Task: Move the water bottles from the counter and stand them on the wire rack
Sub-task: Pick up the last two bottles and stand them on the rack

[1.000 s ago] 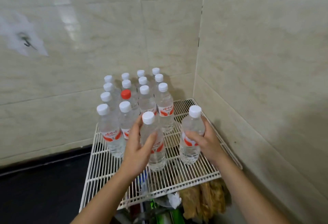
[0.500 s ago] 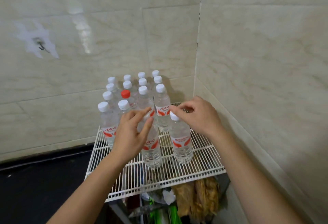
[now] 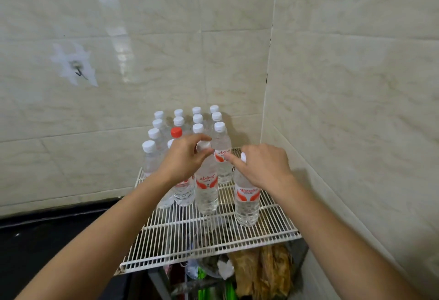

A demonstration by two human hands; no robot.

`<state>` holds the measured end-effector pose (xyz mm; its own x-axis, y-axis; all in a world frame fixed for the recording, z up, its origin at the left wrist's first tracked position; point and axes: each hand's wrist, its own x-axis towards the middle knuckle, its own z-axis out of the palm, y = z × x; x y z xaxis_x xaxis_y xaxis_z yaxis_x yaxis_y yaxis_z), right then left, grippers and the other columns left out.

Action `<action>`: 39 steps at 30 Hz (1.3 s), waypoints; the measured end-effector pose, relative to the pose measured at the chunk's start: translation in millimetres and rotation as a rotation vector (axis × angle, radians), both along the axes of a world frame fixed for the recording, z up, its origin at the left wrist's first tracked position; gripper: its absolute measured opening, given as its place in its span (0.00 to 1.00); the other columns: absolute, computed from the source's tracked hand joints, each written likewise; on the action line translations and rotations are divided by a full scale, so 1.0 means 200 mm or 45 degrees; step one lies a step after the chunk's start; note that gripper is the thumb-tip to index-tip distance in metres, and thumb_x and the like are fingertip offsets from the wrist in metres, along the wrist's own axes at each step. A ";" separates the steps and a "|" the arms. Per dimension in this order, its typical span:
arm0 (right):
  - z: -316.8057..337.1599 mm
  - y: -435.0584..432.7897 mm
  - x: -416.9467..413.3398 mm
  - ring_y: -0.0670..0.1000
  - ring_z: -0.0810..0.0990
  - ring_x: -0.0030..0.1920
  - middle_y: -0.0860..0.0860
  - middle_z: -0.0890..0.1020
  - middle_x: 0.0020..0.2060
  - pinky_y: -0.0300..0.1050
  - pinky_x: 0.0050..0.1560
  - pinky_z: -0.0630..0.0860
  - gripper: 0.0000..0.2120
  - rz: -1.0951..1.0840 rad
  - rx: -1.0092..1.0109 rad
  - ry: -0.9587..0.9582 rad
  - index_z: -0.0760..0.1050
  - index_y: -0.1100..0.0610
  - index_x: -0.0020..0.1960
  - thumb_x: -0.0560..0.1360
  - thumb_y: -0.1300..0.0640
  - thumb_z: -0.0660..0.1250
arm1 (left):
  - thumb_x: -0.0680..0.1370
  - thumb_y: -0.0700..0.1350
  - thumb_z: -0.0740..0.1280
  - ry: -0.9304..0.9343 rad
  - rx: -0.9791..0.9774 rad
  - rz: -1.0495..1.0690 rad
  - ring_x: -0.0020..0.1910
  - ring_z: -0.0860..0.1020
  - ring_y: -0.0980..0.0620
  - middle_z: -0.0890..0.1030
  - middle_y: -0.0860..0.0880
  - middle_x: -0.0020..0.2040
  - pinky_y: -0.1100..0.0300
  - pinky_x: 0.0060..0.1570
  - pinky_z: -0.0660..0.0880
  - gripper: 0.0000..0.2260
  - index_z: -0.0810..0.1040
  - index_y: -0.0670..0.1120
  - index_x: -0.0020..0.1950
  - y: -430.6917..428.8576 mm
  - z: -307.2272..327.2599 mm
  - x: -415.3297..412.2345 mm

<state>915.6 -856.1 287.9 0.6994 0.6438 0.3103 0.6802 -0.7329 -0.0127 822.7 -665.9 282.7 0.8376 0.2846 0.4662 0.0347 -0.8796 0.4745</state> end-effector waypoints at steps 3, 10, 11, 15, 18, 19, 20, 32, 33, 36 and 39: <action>0.04 0.03 0.05 0.56 0.80 0.42 0.50 0.77 0.37 0.47 0.38 0.69 0.24 0.030 -0.012 0.044 0.72 0.52 0.40 0.81 0.33 0.54 | 0.77 0.49 0.72 0.039 0.026 0.025 0.35 0.74 0.59 0.80 0.52 0.40 0.66 0.36 0.68 0.16 0.81 0.46 0.63 0.05 0.04 0.08; 0.15 0.14 0.18 0.57 0.80 0.47 0.53 0.82 0.46 0.47 0.37 0.70 0.14 0.178 -0.150 0.323 0.79 0.54 0.50 0.77 0.45 0.63 | 0.78 0.57 0.69 0.196 0.269 0.167 0.59 0.75 0.45 0.84 0.47 0.52 0.50 0.58 0.68 0.18 0.77 0.51 0.65 0.16 0.02 0.15; 0.17 0.15 0.20 0.57 0.80 0.48 0.53 0.83 0.48 0.48 0.40 0.73 0.14 0.218 -0.168 0.379 0.80 0.54 0.52 0.77 0.45 0.64 | 0.77 0.58 0.69 0.195 0.310 0.196 0.60 0.75 0.45 0.84 0.48 0.52 0.49 0.59 0.67 0.19 0.77 0.51 0.65 0.18 0.02 0.14; 0.22 0.20 0.24 0.54 0.78 0.56 0.50 0.80 0.57 0.53 0.57 0.76 0.14 0.414 -0.321 0.482 0.79 0.50 0.60 0.80 0.44 0.65 | 0.75 0.56 0.73 0.122 0.092 0.150 0.52 0.79 0.49 0.83 0.49 0.50 0.58 0.48 0.73 0.20 0.80 0.48 0.63 0.23 -0.01 0.13; 0.26 0.25 0.28 0.50 0.75 0.56 0.47 0.76 0.55 0.48 0.55 0.73 0.09 0.477 -0.357 0.531 0.79 0.46 0.59 0.79 0.51 0.67 | 0.74 0.56 0.74 0.152 0.000 0.136 0.45 0.78 0.54 0.80 0.53 0.45 0.65 0.38 0.69 0.21 0.80 0.48 0.63 0.24 -0.01 0.14; 0.27 0.26 0.29 0.50 0.75 0.56 0.46 0.76 0.55 0.47 0.55 0.73 0.09 0.485 -0.328 0.559 0.79 0.46 0.58 0.79 0.55 0.68 | 0.74 0.56 0.75 0.157 -0.015 0.135 0.44 0.77 0.55 0.79 0.54 0.44 0.65 0.38 0.69 0.21 0.80 0.48 0.63 0.24 -0.01 0.14; 0.27 0.27 0.31 0.49 0.76 0.54 0.46 0.77 0.54 0.46 0.53 0.73 0.10 0.487 -0.282 0.580 0.79 0.46 0.57 0.78 0.57 0.68 | 0.73 0.56 0.75 0.155 -0.025 0.135 0.44 0.77 0.55 0.78 0.54 0.44 0.63 0.40 0.70 0.21 0.80 0.49 0.63 0.24 -0.01 0.15; 0.20 0.34 0.34 0.50 0.75 0.49 0.43 0.74 0.45 0.46 0.42 0.71 0.19 0.459 -0.143 0.541 0.69 0.45 0.41 0.68 0.56 0.81 | 0.71 0.56 0.77 0.171 0.076 0.102 0.47 0.76 0.53 0.76 0.56 0.46 0.59 0.44 0.70 0.22 0.77 0.51 0.62 0.25 -0.03 0.15; 0.20 0.36 0.34 0.51 0.77 0.51 0.45 0.76 0.47 0.47 0.45 0.74 0.19 0.462 -0.120 0.537 0.69 0.45 0.40 0.68 0.56 0.81 | 0.70 0.56 0.77 0.184 0.061 0.098 0.47 0.76 0.53 0.77 0.55 0.46 0.59 0.44 0.71 0.23 0.77 0.51 0.61 0.26 -0.03 0.15; 0.20 0.37 0.35 0.53 0.79 0.53 0.49 0.79 0.50 0.51 0.52 0.78 0.18 0.447 -0.064 0.534 0.71 0.45 0.40 0.68 0.55 0.81 | 0.70 0.56 0.78 0.179 0.052 0.095 0.48 0.77 0.53 0.77 0.55 0.48 0.59 0.45 0.72 0.23 0.76 0.52 0.60 0.27 -0.03 0.16; 0.16 0.36 0.37 0.53 0.78 0.53 0.48 0.79 0.50 0.49 0.51 0.77 0.17 0.421 0.030 0.545 0.72 0.46 0.43 0.69 0.56 0.80 | 0.70 0.57 0.78 0.164 0.077 0.105 0.49 0.76 0.55 0.78 0.56 0.48 0.58 0.46 0.74 0.23 0.77 0.53 0.61 0.27 -0.04 0.16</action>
<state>989.3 -783.3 319.4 0.5281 0.8471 0.0591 0.8048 -0.4770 -0.3533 854.8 -611.6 274.3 0.8667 0.3294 0.3747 0.1651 -0.8980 0.4078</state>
